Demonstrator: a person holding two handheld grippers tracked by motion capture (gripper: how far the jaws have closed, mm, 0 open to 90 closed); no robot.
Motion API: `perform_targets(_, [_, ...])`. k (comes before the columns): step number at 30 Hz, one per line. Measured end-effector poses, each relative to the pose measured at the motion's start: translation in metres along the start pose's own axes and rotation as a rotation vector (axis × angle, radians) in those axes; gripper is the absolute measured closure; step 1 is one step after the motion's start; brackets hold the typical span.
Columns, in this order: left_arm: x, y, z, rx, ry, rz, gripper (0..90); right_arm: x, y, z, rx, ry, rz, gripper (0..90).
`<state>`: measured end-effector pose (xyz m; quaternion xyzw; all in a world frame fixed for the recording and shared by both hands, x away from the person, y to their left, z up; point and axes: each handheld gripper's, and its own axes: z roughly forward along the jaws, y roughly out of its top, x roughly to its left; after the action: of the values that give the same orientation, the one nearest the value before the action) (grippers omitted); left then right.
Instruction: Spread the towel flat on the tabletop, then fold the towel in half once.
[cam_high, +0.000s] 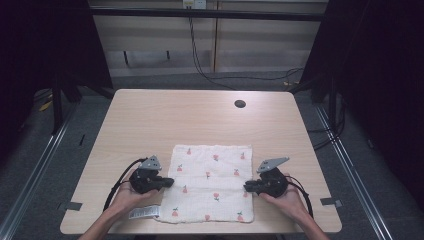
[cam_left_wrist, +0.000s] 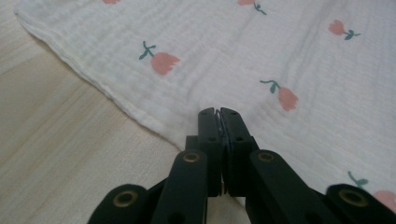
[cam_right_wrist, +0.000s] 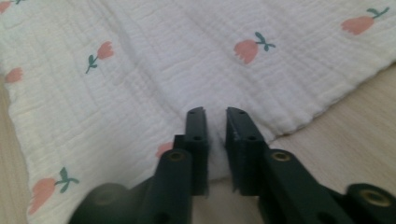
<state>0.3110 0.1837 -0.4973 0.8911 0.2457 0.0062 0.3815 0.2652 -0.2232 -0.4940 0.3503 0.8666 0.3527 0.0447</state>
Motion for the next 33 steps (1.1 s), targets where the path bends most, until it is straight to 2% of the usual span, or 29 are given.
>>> perform_targets(1, [0.001,0.0,0.0,-0.013,-0.013,-0.015,84.6,0.001,0.0,-0.001,-0.008,-0.012,-0.014,69.4])
perform_targets(2, [0.002,0.001,-0.002,-0.02,-0.013,-0.021,79.8,0.0,0.0,-0.005,-0.041,-0.008,-0.021,65.3])
perform_targets(4, [0.006,0.005,-0.006,-0.05,-0.003,-0.028,75.1,-0.007,0.006,-0.014,-0.102,-0.041,0.001,63.9])
perform_targets(7, [0.019,0.011,-0.01,-0.094,0.017,-0.078,71.1,-0.022,0.015,-0.019,-0.147,-0.073,0.028,63.6])
perform_targets(8, [0.022,0.013,-0.01,-0.106,0.034,-0.091,70.1,-0.028,0.018,-0.019,-0.15,-0.082,0.041,63.5])
perform_targets(9, [0.025,0.015,-0.01,-0.114,0.031,-0.102,69.1,-0.033,0.021,-0.019,-0.147,-0.086,0.044,63.1])
perform_targets(11, [0.03,0.023,-0.01,-0.106,0.045,-0.094,67.0,-0.04,0.026,-0.017,-0.141,-0.093,0.05,62.2])
perform_targets(12, [0.032,0.026,-0.01,-0.117,0.043,-0.101,65.9,-0.044,0.028,-0.016,-0.139,-0.1,0.054,61.6])
perform_targets(16, [0.044,0.033,-0.009,-0.141,0.058,-0.129,67.8,-0.057,0.041,-0.012,-0.15,-0.12,0.069,61.6])
perform_targets(18, [0.05,0.036,-0.009,-0.136,0.069,-0.135,68.6,-0.063,0.048,-0.009,-0.157,-0.119,0.077,63.2])
perform_targets(21, [0.059,0.04,-0.009,-0.149,0.076,-0.15,68.5,-0.071,0.055,-0.004,-0.144,-0.124,0.082,64.0])
perform_targets(22, [0.062,0.042,-0.008,-0.15,0.082,-0.158,67.7,-0.075,0.057,-0.001,-0.136,-0.139,0.088,64.0])
perform_targets(25, [0.075,0.046,-0.003,-0.156,0.085,-0.19,66.3,-0.089,0.06,0.005,-0.131,-0.155,0.12,64.4])
perform_targets(27, [0.08,0.048,0.001,-0.138,0.095,-0.184,66.5,-0.097,0.061,0.008,-0.125,-0.163,0.128,66.4])
perform_targets(28, [0.082,0.048,0.003,-0.136,0.086,-0.177,66.6,-0.1,0.061,0.009,-0.128,-0.172,0.127,69.5])
perform_targets(29, [0.085,0.049,0.006,-0.128,0.067,-0.171,66.8,-0.102,0.061,0.01,-0.136,-0.172,0.125,70.7])
perform_targets(31, [0.09,0.048,0.008,-0.129,0.084,-0.179,66.6,-0.105,0.061,0.012,-0.145,-0.171,0.135,71.0])
perform_targets(33, [0.094,0.047,0.009,-0.131,0.093,-0.197,66.0,-0.107,0.061,0.017,-0.126,-0.176,0.13,71.0])
